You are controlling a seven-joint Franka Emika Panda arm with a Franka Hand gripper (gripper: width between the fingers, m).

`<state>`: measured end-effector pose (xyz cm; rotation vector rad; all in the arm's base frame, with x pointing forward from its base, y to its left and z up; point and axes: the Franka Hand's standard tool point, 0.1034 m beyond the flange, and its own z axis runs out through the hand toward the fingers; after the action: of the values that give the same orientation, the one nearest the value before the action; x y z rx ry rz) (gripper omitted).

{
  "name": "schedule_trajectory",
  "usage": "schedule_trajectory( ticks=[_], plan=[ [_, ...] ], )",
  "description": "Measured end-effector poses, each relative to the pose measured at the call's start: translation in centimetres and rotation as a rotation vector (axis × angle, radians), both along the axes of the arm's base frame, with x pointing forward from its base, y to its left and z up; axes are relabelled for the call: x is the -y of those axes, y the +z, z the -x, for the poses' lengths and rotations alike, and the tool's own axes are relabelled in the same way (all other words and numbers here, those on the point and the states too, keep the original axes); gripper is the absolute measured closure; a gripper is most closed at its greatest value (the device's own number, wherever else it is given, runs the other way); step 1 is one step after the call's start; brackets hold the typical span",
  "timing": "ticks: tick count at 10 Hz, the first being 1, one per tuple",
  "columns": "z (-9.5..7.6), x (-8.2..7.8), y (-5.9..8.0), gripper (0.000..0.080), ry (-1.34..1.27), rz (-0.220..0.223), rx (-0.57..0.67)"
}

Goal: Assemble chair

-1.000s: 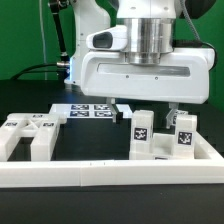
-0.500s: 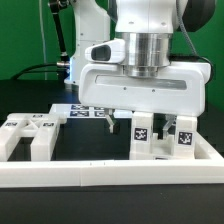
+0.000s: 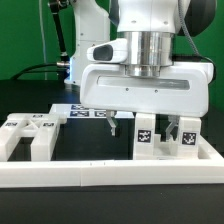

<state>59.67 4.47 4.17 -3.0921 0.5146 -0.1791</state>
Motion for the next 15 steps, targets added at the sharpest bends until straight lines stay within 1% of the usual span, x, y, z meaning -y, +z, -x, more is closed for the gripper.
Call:
schedule_trajectory(
  ticks=[2,3,4,5,6,9,10,11,12,15],
  plan=[
    [0.0,0.0,0.0,0.0151,0.000,0.000,0.000],
    [0.0,0.1,0.2,0.0151,0.019,0.001,0.000],
    [0.0,0.1,1.2,0.0151,0.056,0.001,0.007],
    [0.4,0.2,1.6,0.0151,0.108,0.006,0.012],
    [1.0,0.2,1.6,0.0151,0.145,0.010,0.013],
    [1.1,0.3,1.6,0.0151,0.161,0.012,0.010],
    [1.1,0.3,1.4,0.0151,0.163,0.014,0.012],
    [1.0,0.1,0.7,0.0151,0.170,0.021,0.027],
    [1.2,0.1,0.0,0.0151,0.188,0.025,0.020],
    [1.7,-0.5,-1.3,0.0151,0.202,0.030,0.012]
  ],
)
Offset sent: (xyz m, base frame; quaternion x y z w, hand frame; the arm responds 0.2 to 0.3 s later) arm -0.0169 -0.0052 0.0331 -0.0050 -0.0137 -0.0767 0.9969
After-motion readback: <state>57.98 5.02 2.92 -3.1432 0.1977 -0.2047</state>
